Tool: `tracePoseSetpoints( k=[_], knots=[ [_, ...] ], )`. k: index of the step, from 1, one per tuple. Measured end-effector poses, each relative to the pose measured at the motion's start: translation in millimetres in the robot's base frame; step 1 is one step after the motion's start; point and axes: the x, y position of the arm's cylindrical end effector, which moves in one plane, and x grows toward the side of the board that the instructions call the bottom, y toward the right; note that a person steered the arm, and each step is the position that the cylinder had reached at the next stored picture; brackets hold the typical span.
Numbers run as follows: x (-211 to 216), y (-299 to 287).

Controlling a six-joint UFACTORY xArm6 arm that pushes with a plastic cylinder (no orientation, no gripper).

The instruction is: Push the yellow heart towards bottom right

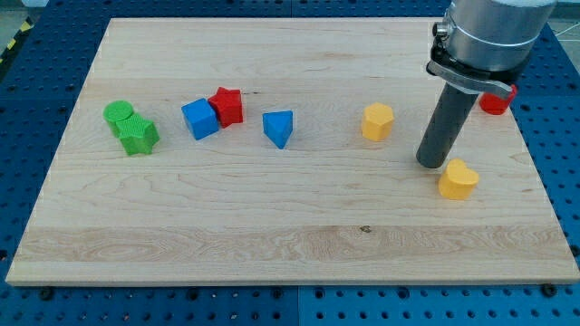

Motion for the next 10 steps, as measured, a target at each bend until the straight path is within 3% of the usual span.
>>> tracePoseSetpoints(
  k=[3, 6, 10],
  knots=[
    [50, 21],
    [8, 15],
    [22, 49]
  ],
)
